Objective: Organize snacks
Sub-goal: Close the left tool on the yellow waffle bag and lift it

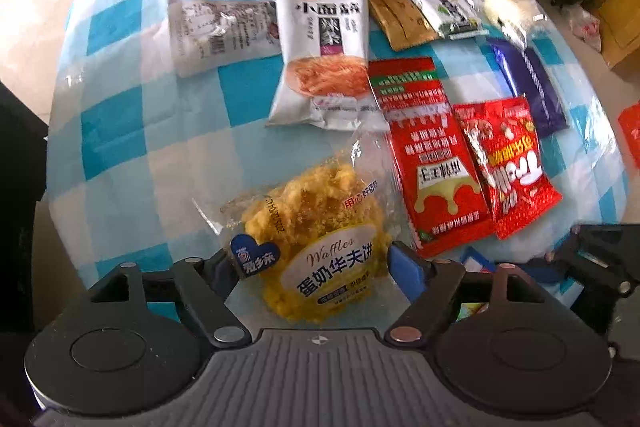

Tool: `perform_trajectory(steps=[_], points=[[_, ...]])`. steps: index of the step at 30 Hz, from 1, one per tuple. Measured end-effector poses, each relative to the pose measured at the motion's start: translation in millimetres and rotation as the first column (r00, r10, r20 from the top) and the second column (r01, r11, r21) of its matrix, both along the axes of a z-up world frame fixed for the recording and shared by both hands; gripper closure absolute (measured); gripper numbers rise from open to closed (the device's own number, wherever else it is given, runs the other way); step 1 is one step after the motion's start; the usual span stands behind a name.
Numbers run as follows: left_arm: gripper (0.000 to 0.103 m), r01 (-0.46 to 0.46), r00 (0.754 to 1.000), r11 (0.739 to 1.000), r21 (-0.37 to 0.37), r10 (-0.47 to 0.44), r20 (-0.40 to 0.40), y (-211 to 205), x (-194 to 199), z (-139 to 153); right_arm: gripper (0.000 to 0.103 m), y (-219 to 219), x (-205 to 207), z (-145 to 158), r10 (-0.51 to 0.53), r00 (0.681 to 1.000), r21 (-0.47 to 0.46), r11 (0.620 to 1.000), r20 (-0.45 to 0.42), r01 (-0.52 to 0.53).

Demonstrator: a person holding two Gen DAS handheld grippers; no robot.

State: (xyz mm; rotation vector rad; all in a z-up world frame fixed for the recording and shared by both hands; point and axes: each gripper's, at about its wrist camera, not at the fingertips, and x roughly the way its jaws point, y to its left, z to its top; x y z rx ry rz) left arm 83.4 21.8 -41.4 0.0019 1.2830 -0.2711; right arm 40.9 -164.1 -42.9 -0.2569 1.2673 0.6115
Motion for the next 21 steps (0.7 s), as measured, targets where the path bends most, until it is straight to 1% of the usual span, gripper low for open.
perform_trajectory(steps=[1,4,5,6,8,9,11,13,14,15,16,17,18,19,20,21], points=[[0.019,-0.007,1.0,1.0,-0.01,0.007,0.001,2,0,2,0.056,-3,1,1,-0.013,1.0,0.003,1.0,-0.006,0.013],[0.017,-0.007,1.0,1.0,-0.019,0.007,0.02,7,-2,9,0.059,-7,-3,4,-0.026,1.0,0.004,1.0,0.012,0.026],[0.017,0.007,1.0,1.0,-0.015,-0.006,0.025,7,-3,11,0.062,-9,-3,5,-0.036,0.999,0.013,0.999,0.015,0.036],[0.016,0.025,0.999,1.0,-0.008,-0.025,0.029,6,-3,13,0.068,-13,-3,7,-0.051,0.999,0.029,0.998,0.016,0.051],[0.015,0.079,0.996,0.997,0.025,-0.08,0.045,2,-5,16,0.071,-20,1,9,-0.073,0.997,0.059,0.996,0.003,0.073],[0.014,0.12,0.991,0.991,0.056,-0.123,0.054,-3,-6,17,0.071,-23,1,7,-0.072,0.997,0.062,0.995,0.003,0.072],[0.014,0.209,0.973,0.969,0.13,-0.219,0.074,-13,-9,19,0.07,-22,1,5,-0.055,0.998,0.052,0.997,0.003,0.055],[0.014,0.321,0.932,0.922,0.217,-0.348,0.103,-24,-16,23,0.07,-25,-2,7,-0.073,0.997,0.075,0.995,0.001,0.073],[0.014,0.366,0.906,0.892,0.267,-0.407,0.118,-30,-18,24,0.066,-26,-1,5,-0.077,0.997,0.076,0.994,-0.016,0.078],[0.013,0.405,0.876,0.857,0.32,-0.464,0.132,-33,-21,27,0.057,-26,-2,1,-0.08,0.996,0.073,0.994,-0.031,0.082],[0.012,0.432,0.846,0.819,0.377,-0.513,0.147,-36,-23,29,0.053,-26,-2,-1,-0.081,0.996,0.07,0.994,-0.045,0.085],[0.012,0.454,0.817,0.785,0.421,-0.556,0.155,-37,-24,30,0.045,-24,-3,-2,-0.064,0.997,0.073,0.995,-0.048,0.067],[0.012,0.477,0.793,0.758,0.445,-0.59,0.154,-38,-24,30,0.037,-20,-5,-2,-0.042,0.998,0.073,0.996,-0.042,0.045],[0.012,0.503,0.77,0.733,0.458,-0.62,0.148,-40,-24,30,0.033,-16,-7,-3,-0.022,0.999,0.068,0.997,-0.04,0.024],[0.012,0.535,0.746,0.71,0.457,-0.651,0.138,-44,-24,28,0.024,-11,-8,-5,0.003,0.999,0.063,0.998,-0.043,0.0],[0.012,0.573,0.722,0.683,0.453,-0.683,0.116,-47,-25,24,0.017,-7,-9,-7,0.02,0.999,0.059,0.998,-0.047,-0.017]])
